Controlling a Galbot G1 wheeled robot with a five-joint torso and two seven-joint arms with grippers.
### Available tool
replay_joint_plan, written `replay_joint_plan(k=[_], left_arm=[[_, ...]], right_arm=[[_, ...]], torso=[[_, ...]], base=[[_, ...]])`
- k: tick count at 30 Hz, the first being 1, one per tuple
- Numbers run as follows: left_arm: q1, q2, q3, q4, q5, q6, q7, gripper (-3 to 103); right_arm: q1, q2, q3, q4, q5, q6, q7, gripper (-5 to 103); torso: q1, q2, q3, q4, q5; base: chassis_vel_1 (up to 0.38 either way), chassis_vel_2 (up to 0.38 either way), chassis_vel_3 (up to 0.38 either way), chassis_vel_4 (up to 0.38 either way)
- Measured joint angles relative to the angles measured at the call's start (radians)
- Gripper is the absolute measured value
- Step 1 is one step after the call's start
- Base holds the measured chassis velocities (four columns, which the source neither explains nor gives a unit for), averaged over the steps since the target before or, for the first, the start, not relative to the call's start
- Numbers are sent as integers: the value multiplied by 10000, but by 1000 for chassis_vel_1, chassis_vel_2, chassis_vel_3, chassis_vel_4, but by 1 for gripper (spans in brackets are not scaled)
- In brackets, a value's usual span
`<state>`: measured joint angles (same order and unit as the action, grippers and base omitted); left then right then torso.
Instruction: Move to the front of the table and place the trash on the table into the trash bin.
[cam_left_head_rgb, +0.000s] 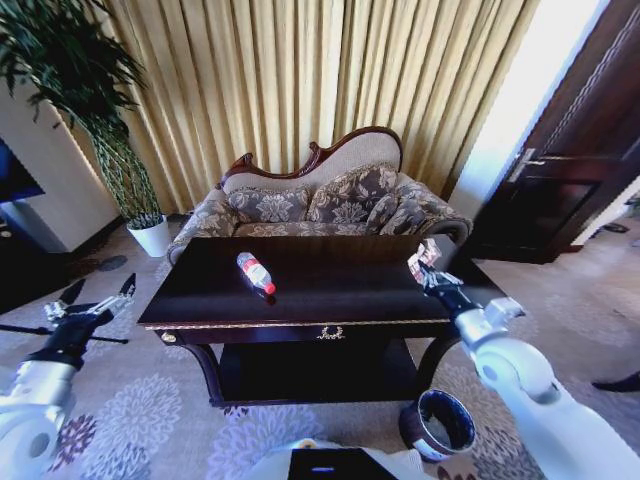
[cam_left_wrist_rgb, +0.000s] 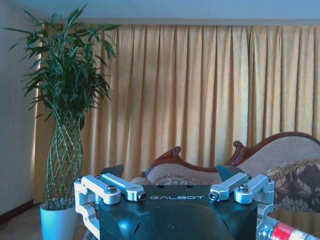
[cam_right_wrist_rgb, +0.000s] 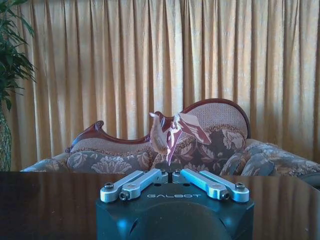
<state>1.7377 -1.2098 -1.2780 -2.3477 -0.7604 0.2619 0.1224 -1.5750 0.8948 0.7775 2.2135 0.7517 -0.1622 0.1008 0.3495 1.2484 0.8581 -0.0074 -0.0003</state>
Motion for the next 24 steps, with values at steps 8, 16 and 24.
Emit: replay_joint_plan(k=[8,16,24], left_arm=[[-14,310,-17,8,42,312,-144,100],[0,409,-29,2,284,298,-125,100],[-19,474,-43,-22,305,192,-30,100]], right_arm=[[-823,432,626,618,-22,17,-110,0],[-982,652,576,1013,-225,30,-142,0],[-991,675,482,1120,-343,30,-130,0]], torso=[[1,0,0,-1,1],[1,0,0,0,0],[2,-1,1,-1,1]], base=[[0,0,0,0],[0,0,0,0],[0,0,0,0]])
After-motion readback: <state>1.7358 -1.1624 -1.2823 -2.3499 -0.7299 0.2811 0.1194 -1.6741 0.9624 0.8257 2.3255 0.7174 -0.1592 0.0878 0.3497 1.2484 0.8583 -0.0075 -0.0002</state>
